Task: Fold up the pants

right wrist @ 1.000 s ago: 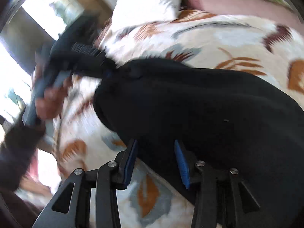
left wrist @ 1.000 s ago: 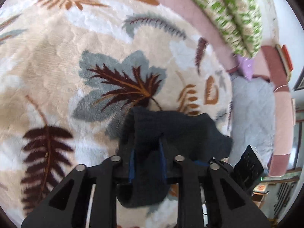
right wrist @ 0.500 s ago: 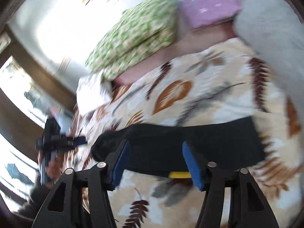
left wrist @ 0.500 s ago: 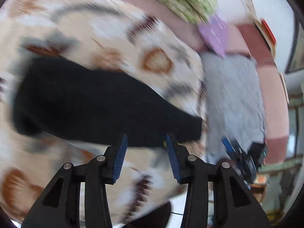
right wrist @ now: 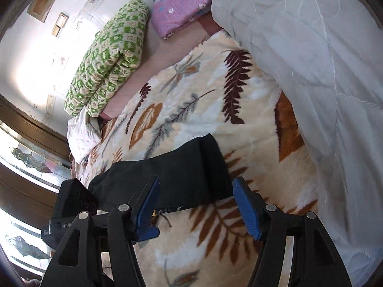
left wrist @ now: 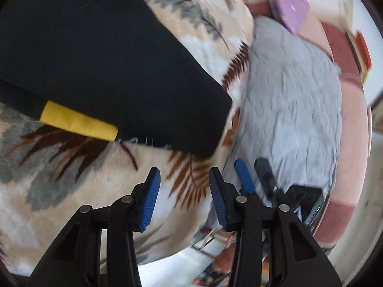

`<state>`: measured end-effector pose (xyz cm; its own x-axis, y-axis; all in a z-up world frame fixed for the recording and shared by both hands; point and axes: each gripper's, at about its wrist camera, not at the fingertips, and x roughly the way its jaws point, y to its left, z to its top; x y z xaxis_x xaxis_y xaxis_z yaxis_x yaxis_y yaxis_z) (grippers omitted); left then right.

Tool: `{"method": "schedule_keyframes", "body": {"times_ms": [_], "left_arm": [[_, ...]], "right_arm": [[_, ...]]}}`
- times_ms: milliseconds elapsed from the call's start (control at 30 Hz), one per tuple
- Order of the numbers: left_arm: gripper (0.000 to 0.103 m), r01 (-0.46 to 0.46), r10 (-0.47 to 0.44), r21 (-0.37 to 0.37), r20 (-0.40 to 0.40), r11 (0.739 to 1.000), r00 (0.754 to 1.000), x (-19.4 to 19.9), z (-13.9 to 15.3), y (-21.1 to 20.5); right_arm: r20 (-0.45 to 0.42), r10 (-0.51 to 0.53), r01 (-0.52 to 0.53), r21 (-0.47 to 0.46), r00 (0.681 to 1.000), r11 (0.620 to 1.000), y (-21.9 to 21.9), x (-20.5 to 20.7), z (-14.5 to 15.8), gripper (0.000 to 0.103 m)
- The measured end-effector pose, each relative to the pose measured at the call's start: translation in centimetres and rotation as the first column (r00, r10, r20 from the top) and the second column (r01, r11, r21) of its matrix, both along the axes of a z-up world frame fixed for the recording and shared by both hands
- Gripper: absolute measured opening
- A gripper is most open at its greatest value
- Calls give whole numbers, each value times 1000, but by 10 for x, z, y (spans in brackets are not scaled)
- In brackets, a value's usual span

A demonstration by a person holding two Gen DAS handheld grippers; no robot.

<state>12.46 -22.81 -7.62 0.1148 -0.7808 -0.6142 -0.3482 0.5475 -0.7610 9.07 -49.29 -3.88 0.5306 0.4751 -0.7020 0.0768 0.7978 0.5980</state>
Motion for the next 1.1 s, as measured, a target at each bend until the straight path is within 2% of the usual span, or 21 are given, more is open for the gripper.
{"method": "schedule_keyframes", "body": {"times_ms": [233,367,433,500,533,600,767,900,1000,1100], "left_arm": [[40,-74,74,21,-32,997,997,-9,-22,-8],[39,-129,129,56,11,990,992,5,-15,-2],[34,-127,126,69,14,990,992,9,-15,1],[19,-115,115,81,6,990,993,9,-17,-1],[18,-104,104,74,1,992,995,9,-19,-4],[18,-86,87,48,-20,995,996,8,-23,-8],[18,-94,95,40,-28,995,995,10,-26,-12],[18,-114,115,37,-32,993,993,8,-28,-9],[18,-129,130,40,-27,991,991,11,-30,-9],[18,-132,133,59,-16,989,991,12,-28,-13]], "right_arm": [[-3,13,-13,32,1000,999,-9,16,-16,65],[5,19,-19,27,1000,999,-8,23,-16,65],[6,24,-24,28,1000,999,-6,27,-16,65],[1,35,-35,25,999,999,-4,31,-18,65],[-4,40,-40,23,999,999,-3,35,-20,65],[-19,46,-46,24,999,999,-1,41,-25,65],[-78,41,-35,78,996,996,-3,63,-49,65],[-80,114,-102,139,990,985,3,76,-58,64],[-90,161,-146,151,983,978,7,79,-63,63],[-90,171,-152,187,981,971,6,82,-68,63]]}}
